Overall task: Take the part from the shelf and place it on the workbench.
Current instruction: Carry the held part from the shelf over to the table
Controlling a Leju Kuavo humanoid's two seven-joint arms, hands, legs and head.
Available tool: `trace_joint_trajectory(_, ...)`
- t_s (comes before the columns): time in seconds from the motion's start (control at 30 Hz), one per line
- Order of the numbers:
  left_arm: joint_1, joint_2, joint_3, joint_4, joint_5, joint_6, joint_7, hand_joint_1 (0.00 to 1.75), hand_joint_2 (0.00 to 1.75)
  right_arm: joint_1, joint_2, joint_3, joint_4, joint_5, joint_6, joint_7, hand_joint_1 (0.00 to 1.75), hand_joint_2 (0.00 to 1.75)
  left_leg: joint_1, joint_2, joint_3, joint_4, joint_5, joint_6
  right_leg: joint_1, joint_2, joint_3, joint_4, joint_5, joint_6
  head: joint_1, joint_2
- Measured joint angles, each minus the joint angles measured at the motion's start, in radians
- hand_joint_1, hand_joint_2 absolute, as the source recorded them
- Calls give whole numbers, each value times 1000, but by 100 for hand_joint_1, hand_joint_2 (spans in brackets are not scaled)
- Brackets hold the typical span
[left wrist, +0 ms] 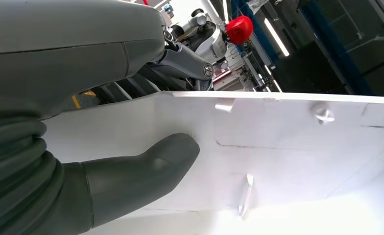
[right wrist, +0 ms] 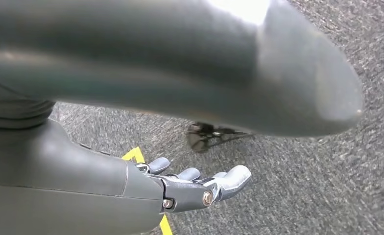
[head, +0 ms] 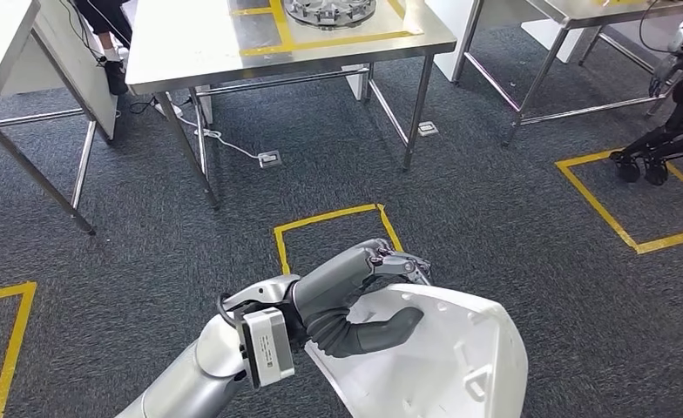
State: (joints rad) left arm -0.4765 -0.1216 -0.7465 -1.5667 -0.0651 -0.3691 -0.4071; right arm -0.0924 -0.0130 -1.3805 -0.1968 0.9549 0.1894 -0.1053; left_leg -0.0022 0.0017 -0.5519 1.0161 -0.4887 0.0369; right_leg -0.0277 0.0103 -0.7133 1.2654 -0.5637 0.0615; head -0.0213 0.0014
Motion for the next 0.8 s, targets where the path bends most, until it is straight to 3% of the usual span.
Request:
trace_joint_trajectory(0.07,0,-1,0,0,-2,0,3,175,175,2,0,1,0,7,4,1,0,0,0,3,20,2,-19,-7,0,-10,50,-134,86,-1,1,0)
trace_joint_trajectory(0.1,-1,-1,0,0,-3,0,5,175,175,1,0,2,0,10,6,2,0,0,-2,4,26,4,-29,-12,2,-14,74,-189,110,-8,2,0)
trace_joint_trajectory(0.17,-1,-2,0,-2,-5,1,9,175,175,0,0,4,0,16,9,4,0,0,-8,5,33,3,-44,-23,6,-17,96,-234,113,-25,3,0)
trace_joint_trajectory(0.27,-2,-2,0,-7,-7,1,13,175,175,1,1,8,0,27,13,9,0,0,-7,6,43,7,-60,-38,4,-12,107,-238,101,-48,0,0)
trace_joint_trajectory(0.33,-3,-1,0,-8,-7,2,14,175,175,1,1,11,0,30,14,20,0,0,-4,5,10,85,-95,-49,1,-10,123,-241,91,-60,-4,0)
trace_joint_trajectory(0.4,0,1,0,-8,-7,2,14,175,175,1,1,12,0,31,12,33,0,0,-2,4,-76,228,-143,-56,2,-8,139,-241,76,-67,-7,0)
trace_joint_trajectory(0.43,2,2,0,-7,-7,2,14,175,175,2,1,12,0,31,10,41,0,0,-1,4,-117,284,-151,-56,3,-6,147,-241,68,-67,-8,0)
trace_joint_trajectory(0.47,4,2,0,-7,-7,2,14,175,175,2,1,12,0,32,9,47,0,0,-1,4,-144,305,-137,-55,4,-4,158,-241,59,-67,-8,0)
trace_joint_trajectory(0.5,5,3,0,-7,-7,2,14,175,175,3,1,13,0,33,8,51,0,0,-2,3,-152,287,-100,-51,5,-1,172,-241,49,-66,-8,0)
trace_joint_trajectory(0.57,4,3,0,-7,-7,2,14,175,175,2,2,14,0,38,5,62,0,0,-5,1,-124,160,9,-37,6,3,199,-242,28,-63,-9,0)
trace_joint_trajectory(0.6,4,3,0,-7,-7,2,14,175,175,1,3,16,0,41,2,68,0,0,-7,-1,-103,96,44,-29,8,6,210,-242,17,-59,-9,0)
trace_joint_trajectory(0.67,4,2,0,-7,-7,1,15,175,175,0,6,20,0,44,-4,80,0,0,-12,-4,-77,30,60,-19,9,8,224,-245,4,-47,-9,0)
trace_joint_trajectory(0.77,3,-1,0,-9,-8,0,16,175,175,-1,7,27,0,49,-9,91,0,0,-9,-6,-55,11,45,-6,8,4,235,-233,7,-31,-9,0)
trace_joint_trajectory(0.8,2,-2,0,-9,-8,0,16,175,175,-2,8,28,0,50,-9,93,0,0,-7,-6,-44,6,42,-1,7,2,223,-208,5,-28,-8,0)
